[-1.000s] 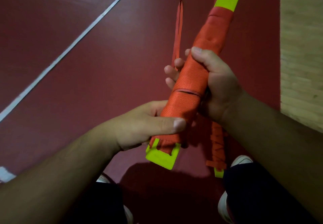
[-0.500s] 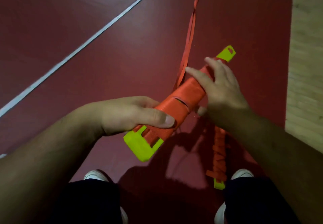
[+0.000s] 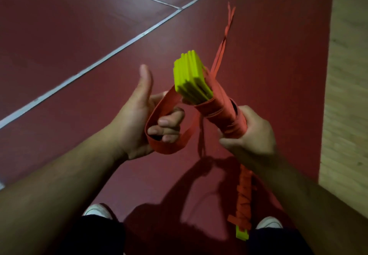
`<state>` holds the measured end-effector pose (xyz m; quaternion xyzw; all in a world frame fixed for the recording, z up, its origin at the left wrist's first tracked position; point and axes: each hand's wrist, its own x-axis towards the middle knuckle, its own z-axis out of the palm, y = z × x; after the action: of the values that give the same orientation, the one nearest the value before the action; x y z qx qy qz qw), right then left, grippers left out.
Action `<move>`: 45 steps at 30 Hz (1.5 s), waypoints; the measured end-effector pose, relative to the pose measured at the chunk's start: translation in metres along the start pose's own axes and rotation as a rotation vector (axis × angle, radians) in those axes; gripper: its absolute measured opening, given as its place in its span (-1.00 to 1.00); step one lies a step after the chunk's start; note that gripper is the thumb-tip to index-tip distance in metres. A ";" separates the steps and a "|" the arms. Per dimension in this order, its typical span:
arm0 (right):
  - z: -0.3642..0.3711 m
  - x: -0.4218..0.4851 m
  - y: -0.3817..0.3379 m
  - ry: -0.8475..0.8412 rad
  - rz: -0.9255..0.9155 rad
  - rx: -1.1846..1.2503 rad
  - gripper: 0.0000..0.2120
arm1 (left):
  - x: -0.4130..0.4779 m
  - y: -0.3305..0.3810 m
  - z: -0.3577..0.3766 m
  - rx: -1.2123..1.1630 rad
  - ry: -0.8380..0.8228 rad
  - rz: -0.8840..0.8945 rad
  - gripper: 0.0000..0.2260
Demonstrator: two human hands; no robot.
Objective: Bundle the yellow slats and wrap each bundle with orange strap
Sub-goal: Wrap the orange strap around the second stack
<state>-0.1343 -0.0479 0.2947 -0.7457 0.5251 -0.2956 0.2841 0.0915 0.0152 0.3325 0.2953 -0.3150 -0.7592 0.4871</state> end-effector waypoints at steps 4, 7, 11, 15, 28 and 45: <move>0.006 0.001 0.000 0.003 0.067 0.044 -0.69 | 0.002 0.002 -0.009 0.214 0.027 0.224 -0.44; 0.010 -0.001 0.000 -0.033 0.094 0.070 -0.72 | 0.003 0.005 -0.014 0.466 0.128 0.259 -0.63; 0.018 0.001 0.003 -0.041 0.128 0.089 -0.77 | 0.002 0.015 -0.008 0.926 0.297 0.334 -0.83; 0.022 0.000 0.004 -0.020 0.136 0.035 -0.73 | -0.003 0.019 -0.003 1.154 0.357 0.353 -0.82; 0.042 -0.008 -0.009 0.001 0.182 -0.155 -0.42 | 0.011 -0.019 0.022 1.031 0.772 0.402 -0.49; 0.027 -0.014 -0.011 -0.415 0.044 0.456 -0.55 | -0.005 0.031 -0.005 0.777 0.198 0.351 -0.58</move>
<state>-0.1116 -0.0289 0.2826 -0.6958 0.3919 -0.2410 0.5515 0.1138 0.0086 0.3536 0.4701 -0.5745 -0.4578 0.4892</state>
